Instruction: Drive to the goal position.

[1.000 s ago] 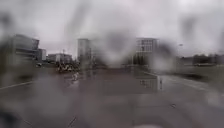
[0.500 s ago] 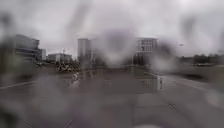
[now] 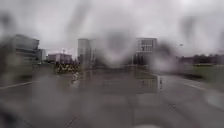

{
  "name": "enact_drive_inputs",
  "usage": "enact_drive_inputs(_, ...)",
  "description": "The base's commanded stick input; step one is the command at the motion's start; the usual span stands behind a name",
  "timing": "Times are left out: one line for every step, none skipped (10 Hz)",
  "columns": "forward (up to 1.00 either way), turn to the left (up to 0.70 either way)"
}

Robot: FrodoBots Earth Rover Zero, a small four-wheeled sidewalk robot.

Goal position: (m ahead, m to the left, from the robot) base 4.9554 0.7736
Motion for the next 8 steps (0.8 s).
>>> enact_drive_inputs(0.07,0.00)
enact_drive_inputs(0.07,0.00)
enact_drive_inputs(0.07,0.00)
enact_drive_inputs(0.07,0.00)
enact_drive_inputs(0.07,0.00)
enact_drive_inputs(0.07,0.00)
enact_drive_inputs(0.07,0.00)
enact_drive_inputs(0.07,0.00)
